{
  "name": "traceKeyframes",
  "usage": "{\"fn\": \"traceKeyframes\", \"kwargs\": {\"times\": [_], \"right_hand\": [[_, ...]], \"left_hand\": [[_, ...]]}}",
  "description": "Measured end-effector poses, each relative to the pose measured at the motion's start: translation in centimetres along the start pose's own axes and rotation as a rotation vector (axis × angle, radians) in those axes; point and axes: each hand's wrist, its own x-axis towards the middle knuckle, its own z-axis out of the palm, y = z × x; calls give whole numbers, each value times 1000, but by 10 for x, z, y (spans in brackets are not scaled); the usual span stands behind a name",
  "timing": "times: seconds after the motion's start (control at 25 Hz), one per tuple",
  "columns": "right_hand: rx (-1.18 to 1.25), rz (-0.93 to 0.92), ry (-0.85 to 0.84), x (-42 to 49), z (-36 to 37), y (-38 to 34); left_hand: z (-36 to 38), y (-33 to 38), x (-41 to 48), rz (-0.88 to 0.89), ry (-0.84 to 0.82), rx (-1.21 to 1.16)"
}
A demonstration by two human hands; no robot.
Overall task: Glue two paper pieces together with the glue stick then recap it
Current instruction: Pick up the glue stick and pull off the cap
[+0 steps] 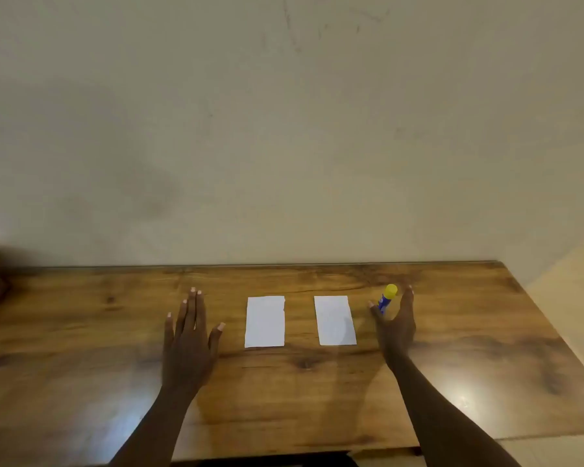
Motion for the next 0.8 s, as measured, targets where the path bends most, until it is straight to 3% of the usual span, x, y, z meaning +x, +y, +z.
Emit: {"fn": "traceKeyframes", "kwargs": {"times": [0.16, 0.32, 0.52, 0.6, 0.8], "right_hand": [[14, 0, -21, 16, 8, -8], [175, -198, -190, -6, 25, -71], [393, -442, -350, -51, 31, -168], [442, -515, -331, -65, 25, -194], [533, -577, -296, -87, 1, -233]], "left_hand": [[-2, 3, 22, -135, 55, -248], [-37, 43, 54, -241, 221, -674], [-109, 118, 78, -103, 168, -1112], [-136, 136, 77, -33, 210, -1180], [-183, 149, 65, -49, 377, -1169]]}}
